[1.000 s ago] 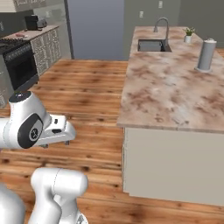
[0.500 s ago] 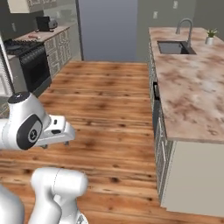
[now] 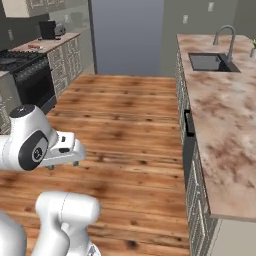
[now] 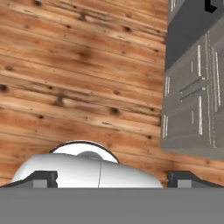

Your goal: Place the cold items (eggplant and orange) from the fridge in one tupperware on the dining counter. Place the warm items (hot dog and kebab skewer) in the stove area in another tupperware.

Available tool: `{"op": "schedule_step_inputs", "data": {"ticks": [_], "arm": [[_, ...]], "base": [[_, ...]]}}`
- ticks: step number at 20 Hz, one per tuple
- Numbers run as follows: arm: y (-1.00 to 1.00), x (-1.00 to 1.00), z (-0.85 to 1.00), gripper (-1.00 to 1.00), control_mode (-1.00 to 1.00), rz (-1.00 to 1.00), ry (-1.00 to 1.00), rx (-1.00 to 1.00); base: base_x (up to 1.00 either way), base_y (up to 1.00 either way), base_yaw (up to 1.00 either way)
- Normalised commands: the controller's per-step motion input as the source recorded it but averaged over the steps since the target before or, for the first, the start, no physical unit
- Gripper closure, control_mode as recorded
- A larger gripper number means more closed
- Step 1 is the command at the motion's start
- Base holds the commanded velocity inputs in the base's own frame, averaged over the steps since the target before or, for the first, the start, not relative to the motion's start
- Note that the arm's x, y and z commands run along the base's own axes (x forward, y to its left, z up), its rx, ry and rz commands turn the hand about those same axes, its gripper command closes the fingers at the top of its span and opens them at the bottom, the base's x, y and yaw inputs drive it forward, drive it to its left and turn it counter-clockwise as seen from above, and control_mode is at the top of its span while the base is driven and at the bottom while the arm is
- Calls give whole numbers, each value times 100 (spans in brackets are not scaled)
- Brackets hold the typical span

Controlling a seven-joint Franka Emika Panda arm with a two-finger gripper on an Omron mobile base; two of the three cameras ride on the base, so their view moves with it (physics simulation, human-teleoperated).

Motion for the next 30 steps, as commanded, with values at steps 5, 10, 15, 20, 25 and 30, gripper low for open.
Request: {"op": "schedule_step_inputs", "data": {"ticks": [5,10,15,20,25,30], "arm": [[0,0,0,-100,100,0,0,0],[0,0,0,-100,100,0,0,0],[0,0,0,-100,100,0,0,0],[0,0,0,-100,100,0,0,0],[0,0,0,-100,100,0,0,0],[0,0,0,-100,100,0,0,0]], "base": [[100,0,3],[100,9,7],[100,22,9],[100,26,15],[100,42,21],[100,46,26]]}}
